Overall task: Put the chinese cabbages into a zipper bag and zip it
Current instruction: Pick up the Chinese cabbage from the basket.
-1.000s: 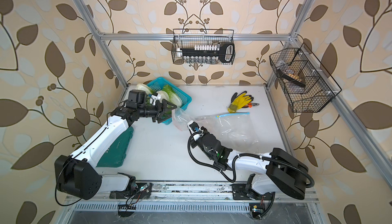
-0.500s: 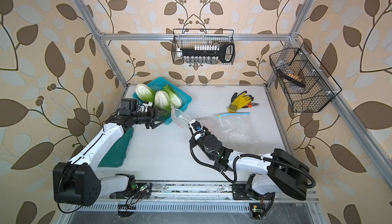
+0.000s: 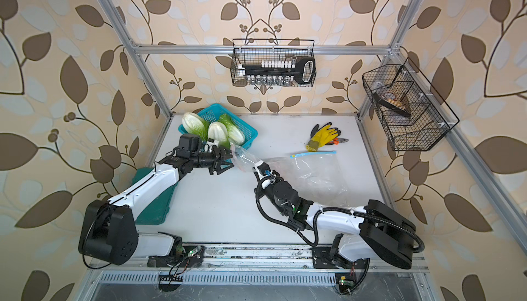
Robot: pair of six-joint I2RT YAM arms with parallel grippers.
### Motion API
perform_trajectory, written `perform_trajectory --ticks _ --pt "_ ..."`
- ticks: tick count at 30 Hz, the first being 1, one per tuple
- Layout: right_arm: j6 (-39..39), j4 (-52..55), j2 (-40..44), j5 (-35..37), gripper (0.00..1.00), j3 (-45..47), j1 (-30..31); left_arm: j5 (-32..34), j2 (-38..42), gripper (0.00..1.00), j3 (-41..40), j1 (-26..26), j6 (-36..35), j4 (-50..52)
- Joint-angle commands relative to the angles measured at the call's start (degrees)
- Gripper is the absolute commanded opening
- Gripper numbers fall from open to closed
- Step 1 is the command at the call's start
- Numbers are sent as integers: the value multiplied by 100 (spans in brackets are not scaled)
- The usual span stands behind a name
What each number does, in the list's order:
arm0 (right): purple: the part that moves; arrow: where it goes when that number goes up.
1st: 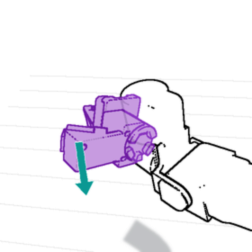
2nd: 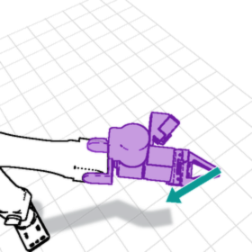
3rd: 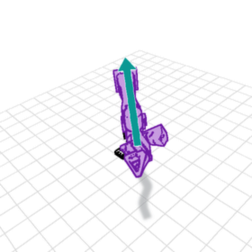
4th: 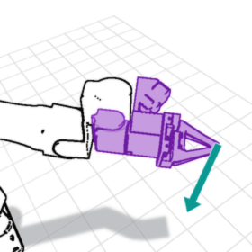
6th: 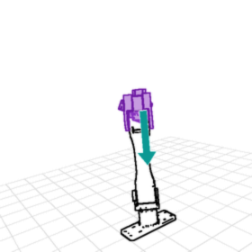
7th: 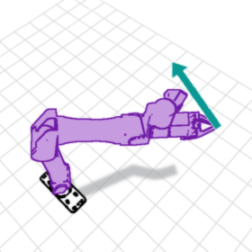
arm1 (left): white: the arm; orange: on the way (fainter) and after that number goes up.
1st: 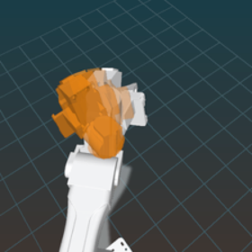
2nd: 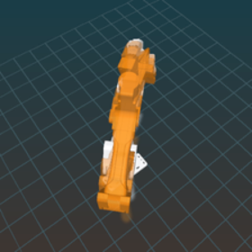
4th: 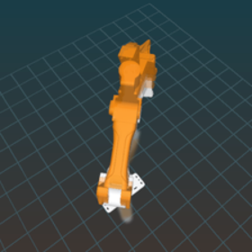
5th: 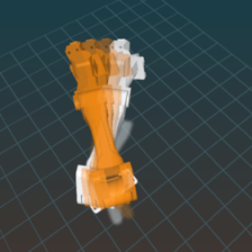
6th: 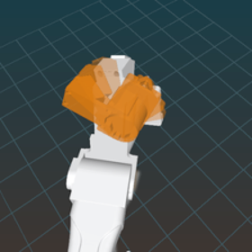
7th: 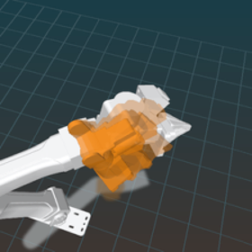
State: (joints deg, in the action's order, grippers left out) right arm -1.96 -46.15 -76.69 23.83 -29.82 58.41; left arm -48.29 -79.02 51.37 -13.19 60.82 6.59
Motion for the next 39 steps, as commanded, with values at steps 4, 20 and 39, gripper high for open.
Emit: perform_trajectory --ticks 4,20,39 --pt "-121 17 -131 10 0 -77 114 38 -276 34 58 -177 321 -914" --pt "-1738 2804 793 -1072 50 -1247 664 1058 1083 0 2109 -141 -2869 3223" --pt "-3339 5079 254 -2132 73 -2464 -562 1102 1346 0 3504 -97 -4109 4892"
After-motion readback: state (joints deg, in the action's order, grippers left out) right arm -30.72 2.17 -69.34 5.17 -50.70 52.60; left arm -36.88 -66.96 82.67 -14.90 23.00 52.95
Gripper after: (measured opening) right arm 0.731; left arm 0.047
